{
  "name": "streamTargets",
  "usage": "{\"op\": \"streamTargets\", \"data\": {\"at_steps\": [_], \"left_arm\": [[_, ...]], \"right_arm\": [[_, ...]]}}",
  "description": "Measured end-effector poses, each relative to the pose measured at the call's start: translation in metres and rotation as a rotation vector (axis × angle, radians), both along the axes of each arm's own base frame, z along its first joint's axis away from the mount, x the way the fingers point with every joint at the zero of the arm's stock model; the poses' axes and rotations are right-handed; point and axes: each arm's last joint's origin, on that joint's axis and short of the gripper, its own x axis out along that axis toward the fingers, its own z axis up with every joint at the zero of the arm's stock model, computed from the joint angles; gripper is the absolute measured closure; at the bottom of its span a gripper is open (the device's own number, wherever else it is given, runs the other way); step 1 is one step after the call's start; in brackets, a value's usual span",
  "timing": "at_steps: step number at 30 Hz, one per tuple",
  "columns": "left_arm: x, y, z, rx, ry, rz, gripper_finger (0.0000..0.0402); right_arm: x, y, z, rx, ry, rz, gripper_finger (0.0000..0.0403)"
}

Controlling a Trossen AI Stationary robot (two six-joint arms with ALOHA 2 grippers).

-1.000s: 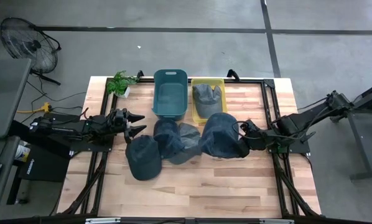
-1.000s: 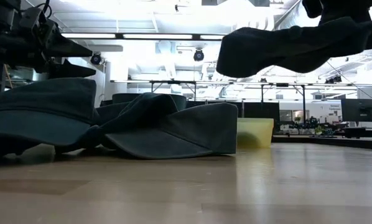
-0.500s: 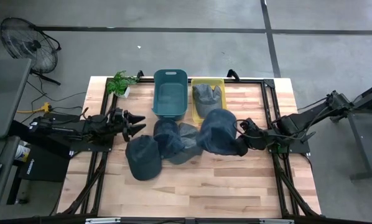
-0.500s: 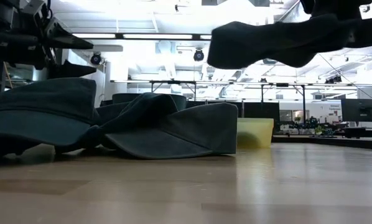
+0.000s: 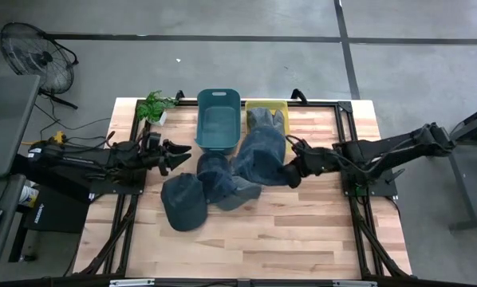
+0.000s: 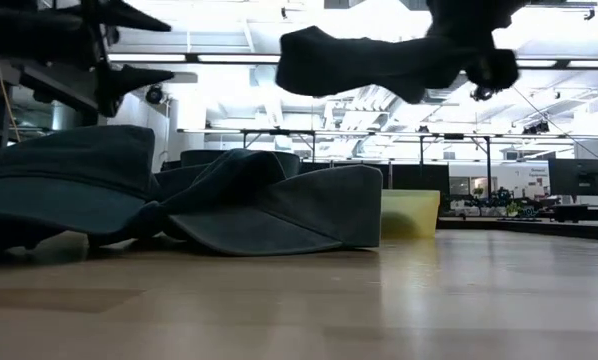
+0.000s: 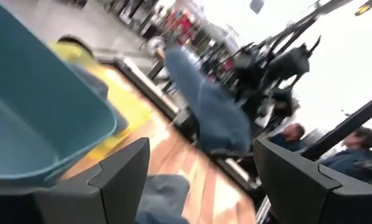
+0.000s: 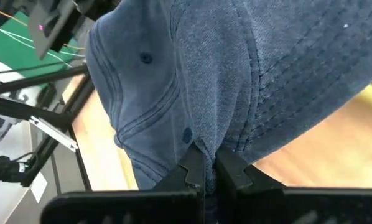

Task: Pick & Place hat
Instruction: Put the right blue cap into the blue bin

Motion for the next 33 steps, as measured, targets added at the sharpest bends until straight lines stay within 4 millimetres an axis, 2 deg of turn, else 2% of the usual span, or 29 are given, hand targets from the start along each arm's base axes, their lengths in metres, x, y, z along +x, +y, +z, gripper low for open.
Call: {"op": "streamTargets", "data": {"at_steps": [8,13,15,17,23,29,33], "left_arm": [[0.039,-0.002,0.012,-0.105,0.091,-0.011,0.0118],[0.071,0.012,0.017,-0.287,0.083,-0.001,0.0118],[0.08,0.018,0.018,-0.275,0.108,-0.029,0.0118],[0.09,0.021,0.029,-0.106,0.116,-0.099,0.0118],[0.104,0.016,0.061,0.592,0.174,-0.258,0.0118],[0.106,0.006,0.078,1.082,0.378,-0.302,0.0118],[0.105,0.004,0.078,1.31,0.525,-0.278,0.0118]], "right_arm": [[0.01,-0.019,0.002,-0.051,-0.05,0.037,0.0402],[0.01,-0.024,0.003,-0.082,-0.053,0.06,0.0402],[0.01,-0.024,0.003,-0.099,-0.048,0.075,0.0402],[0.01,-0.024,0.002,-0.108,-0.042,0.098,0.0402],[0.008,-0.025,-0.002,-0.027,-0.001,0.106,0.0402],[0.008,-0.03,-0.002,0.05,-0.005,0.073,0.0402],[0.008,-0.036,0.0,0.101,-0.02,0.074,0.0402]]}}
